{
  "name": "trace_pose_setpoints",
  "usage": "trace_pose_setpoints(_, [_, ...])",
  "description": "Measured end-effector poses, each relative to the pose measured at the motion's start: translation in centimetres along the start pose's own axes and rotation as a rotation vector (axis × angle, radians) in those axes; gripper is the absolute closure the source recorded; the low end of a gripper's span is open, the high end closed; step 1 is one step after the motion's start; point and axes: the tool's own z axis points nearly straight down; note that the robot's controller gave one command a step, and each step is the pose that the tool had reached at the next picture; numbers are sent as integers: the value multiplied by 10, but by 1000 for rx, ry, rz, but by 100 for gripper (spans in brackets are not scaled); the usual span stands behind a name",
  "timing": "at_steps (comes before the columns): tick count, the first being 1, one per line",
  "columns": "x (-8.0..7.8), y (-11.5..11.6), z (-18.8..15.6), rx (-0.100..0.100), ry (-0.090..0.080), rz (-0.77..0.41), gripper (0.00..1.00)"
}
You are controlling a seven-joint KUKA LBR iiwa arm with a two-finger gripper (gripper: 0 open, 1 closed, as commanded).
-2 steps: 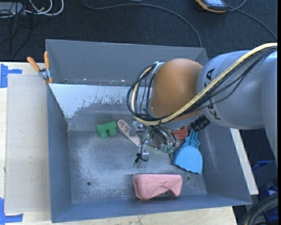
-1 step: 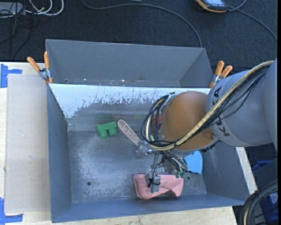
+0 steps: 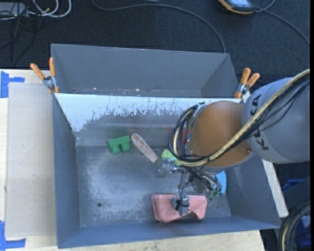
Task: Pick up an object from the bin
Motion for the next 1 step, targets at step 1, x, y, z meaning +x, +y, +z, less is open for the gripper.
trace_pose_setpoints(1, [11, 2, 4, 0, 2, -88, 0])
